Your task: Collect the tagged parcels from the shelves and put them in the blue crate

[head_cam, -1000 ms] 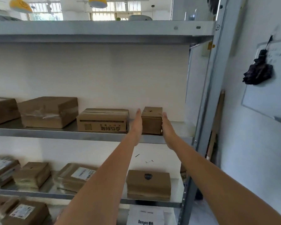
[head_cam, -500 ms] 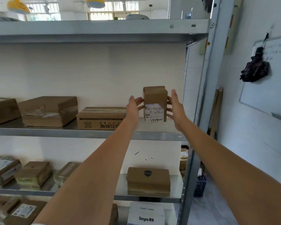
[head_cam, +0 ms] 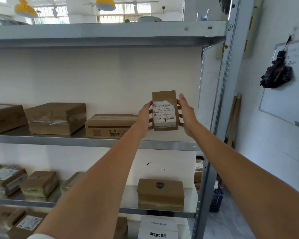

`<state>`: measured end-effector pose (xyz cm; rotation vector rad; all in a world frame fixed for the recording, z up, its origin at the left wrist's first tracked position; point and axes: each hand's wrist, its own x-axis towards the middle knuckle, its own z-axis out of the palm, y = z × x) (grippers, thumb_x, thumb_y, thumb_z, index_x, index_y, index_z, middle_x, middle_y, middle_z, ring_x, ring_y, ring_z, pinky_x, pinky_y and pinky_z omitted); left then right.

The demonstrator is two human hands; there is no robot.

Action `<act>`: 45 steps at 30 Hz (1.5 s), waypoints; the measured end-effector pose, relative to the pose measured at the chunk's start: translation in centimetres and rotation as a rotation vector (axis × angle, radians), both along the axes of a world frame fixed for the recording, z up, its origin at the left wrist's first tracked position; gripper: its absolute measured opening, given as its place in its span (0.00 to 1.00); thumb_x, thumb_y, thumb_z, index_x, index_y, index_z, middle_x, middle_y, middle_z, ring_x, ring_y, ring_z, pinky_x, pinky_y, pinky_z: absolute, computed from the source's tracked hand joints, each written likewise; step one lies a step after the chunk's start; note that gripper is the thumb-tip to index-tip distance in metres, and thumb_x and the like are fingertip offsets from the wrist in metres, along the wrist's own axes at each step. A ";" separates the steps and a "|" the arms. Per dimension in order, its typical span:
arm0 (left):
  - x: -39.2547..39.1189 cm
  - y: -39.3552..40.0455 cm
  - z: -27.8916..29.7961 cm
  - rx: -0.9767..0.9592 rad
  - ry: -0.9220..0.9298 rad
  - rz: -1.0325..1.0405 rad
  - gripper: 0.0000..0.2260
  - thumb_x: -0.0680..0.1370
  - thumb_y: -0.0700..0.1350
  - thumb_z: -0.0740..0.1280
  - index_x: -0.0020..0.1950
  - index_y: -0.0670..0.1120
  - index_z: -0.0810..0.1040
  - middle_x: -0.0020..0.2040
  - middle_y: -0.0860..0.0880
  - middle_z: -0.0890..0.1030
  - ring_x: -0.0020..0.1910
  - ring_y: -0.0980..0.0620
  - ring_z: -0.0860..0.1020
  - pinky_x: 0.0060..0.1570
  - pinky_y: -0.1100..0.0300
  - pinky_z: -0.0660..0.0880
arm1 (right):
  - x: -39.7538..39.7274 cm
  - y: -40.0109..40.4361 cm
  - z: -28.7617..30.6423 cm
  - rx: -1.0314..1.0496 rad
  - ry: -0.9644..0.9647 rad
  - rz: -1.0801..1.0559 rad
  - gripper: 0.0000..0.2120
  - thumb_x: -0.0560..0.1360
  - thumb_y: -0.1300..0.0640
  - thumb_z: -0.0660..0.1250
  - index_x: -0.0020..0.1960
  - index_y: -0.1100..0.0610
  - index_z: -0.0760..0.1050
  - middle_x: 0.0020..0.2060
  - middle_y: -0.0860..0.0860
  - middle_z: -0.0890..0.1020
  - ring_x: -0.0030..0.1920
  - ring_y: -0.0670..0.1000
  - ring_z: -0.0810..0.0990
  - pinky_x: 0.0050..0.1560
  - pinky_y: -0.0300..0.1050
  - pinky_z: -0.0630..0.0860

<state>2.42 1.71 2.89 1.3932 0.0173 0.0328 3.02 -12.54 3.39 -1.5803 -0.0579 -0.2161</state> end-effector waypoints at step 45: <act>-1.3 15.4 -3.6 0.679 -0.487 0.803 0.20 0.83 0.52 0.50 0.72 0.47 0.66 0.71 0.47 0.68 0.71 0.49 0.64 0.68 0.56 0.60 | -2.2 12.6 -5.1 -0.263 -0.507 -0.080 0.23 0.83 0.50 0.56 0.76 0.57 0.63 0.74 0.50 0.67 0.74 0.48 0.62 0.74 0.43 0.57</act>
